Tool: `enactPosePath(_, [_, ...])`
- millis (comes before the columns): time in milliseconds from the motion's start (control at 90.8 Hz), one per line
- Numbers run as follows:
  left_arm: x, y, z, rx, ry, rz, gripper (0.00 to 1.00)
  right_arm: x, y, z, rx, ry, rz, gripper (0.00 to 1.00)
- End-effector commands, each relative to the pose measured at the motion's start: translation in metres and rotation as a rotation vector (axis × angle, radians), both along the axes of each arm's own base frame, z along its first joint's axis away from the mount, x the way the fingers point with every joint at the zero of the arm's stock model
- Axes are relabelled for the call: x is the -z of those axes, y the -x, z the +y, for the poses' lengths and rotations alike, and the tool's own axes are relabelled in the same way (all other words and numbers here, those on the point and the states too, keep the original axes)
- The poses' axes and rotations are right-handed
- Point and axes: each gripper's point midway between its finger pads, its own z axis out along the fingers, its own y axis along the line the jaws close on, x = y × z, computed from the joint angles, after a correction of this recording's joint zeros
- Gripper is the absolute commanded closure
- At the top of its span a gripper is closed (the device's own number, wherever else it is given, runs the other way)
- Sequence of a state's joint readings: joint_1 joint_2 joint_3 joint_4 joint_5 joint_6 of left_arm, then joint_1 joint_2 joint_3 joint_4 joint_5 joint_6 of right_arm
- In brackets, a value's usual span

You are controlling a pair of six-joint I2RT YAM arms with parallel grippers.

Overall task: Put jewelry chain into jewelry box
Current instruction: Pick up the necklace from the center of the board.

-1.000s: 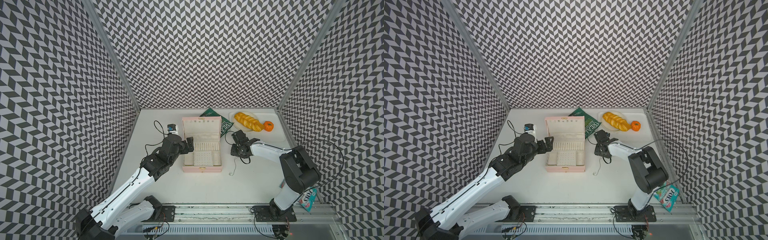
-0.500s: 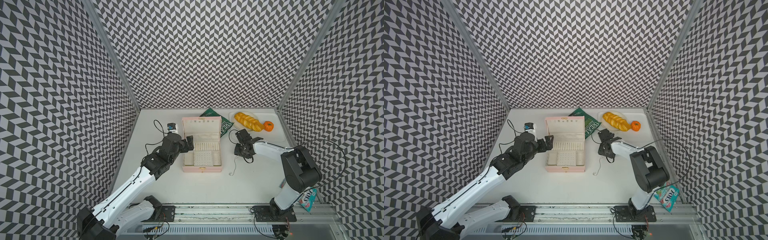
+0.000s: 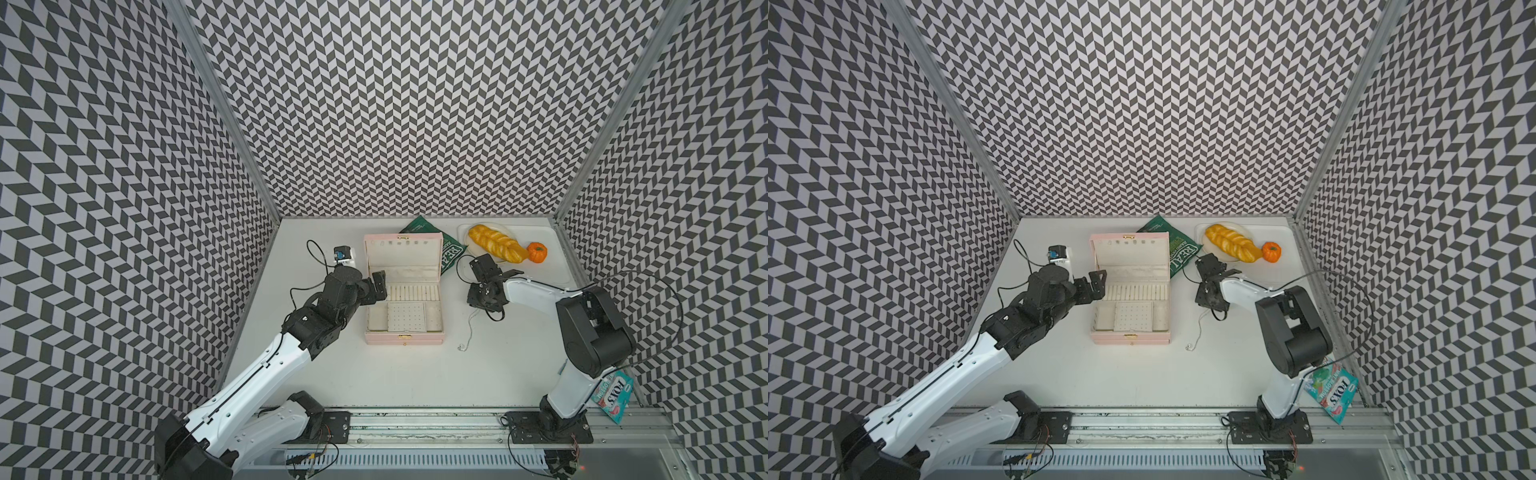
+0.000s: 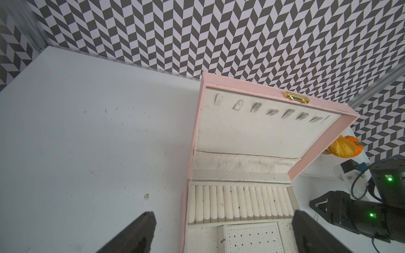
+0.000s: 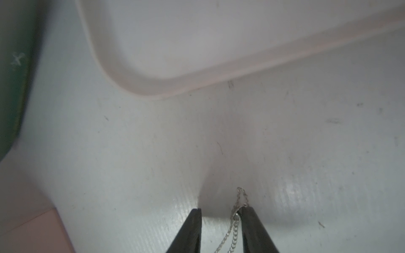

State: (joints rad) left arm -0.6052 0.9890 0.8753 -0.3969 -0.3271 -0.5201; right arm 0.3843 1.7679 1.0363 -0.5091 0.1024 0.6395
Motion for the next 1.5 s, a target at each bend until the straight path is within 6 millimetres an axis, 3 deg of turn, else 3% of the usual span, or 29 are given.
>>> enactPosePath(0, [-0.003, -0.001, 0.002, 0.001, 0.011, -0.02, 0.0, 0.014, 0.013, 0.0, -0.027, 0.027, 0.066, 0.66])
enactPosePath(341, [-0.005, 0.001, 0.005, -0.006, 0.014, -0.028, 0.0, 0.023, 0.034, -0.006, -0.109, 0.105, 0.148, 0.69])
enactPosePath(683, [-0.007, 0.002, 0.006, -0.007, 0.012, -0.033, 0.0, 0.04, 0.032, 0.001, -0.2, 0.11, 0.23, 0.72])
enactPosePath(1046, [-0.009, 0.004, 0.008, -0.011, 0.021, -0.041, 0.0, 0.042, 0.029, 0.005, -0.247, 0.097, 0.277, 0.79])
enactPosePath(1234, [-0.01, 0.004, 0.011, -0.019, 0.015, -0.042, 0.0, 0.034, 0.023, 0.001, -0.222, 0.092, 0.242, 0.88])
enactPosePath(1322, [-0.01, 0.004, 0.011, -0.019, 0.015, -0.041, 0.0, 0.023, 0.016, 0.001, -0.211, 0.092, 0.203, 0.89])
enactPosePath(1487, [-0.01, 0.004, 0.009, -0.013, 0.016, -0.034, 0.0, -0.001, 0.004, 0.005, -0.189, 0.066, 0.114, 1.0])
